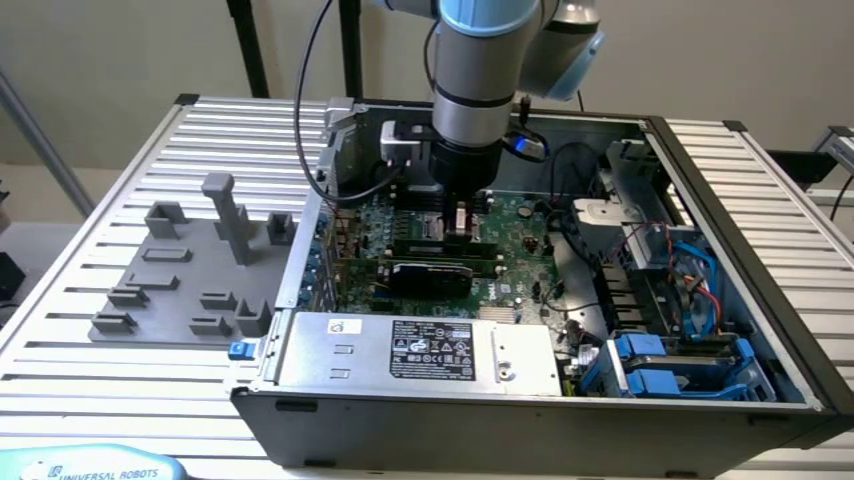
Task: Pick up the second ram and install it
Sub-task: 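Insert the second ram into the second slot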
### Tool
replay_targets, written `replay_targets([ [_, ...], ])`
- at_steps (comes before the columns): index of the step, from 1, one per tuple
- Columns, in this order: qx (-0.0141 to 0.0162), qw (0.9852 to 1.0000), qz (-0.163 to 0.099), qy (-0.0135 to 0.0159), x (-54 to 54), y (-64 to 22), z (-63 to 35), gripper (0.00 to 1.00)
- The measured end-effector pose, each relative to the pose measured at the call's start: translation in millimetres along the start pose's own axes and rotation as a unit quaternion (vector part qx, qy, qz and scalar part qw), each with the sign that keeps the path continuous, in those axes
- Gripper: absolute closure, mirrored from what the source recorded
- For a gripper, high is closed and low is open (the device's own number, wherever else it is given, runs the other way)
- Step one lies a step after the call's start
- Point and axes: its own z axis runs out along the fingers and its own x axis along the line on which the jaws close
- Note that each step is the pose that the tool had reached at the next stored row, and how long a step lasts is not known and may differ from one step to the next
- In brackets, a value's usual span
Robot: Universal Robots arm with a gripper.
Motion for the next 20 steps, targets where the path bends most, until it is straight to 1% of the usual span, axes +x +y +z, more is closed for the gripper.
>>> replay_targets([
  [10, 0.0008, 1.0, 0.0, 0.0, 0.0, 0.0, 3.6, 0.86],
  [20, 0.0008, 1.0, 0.0, -0.0001, -0.6, 0.0, 3.8, 0.86],
])
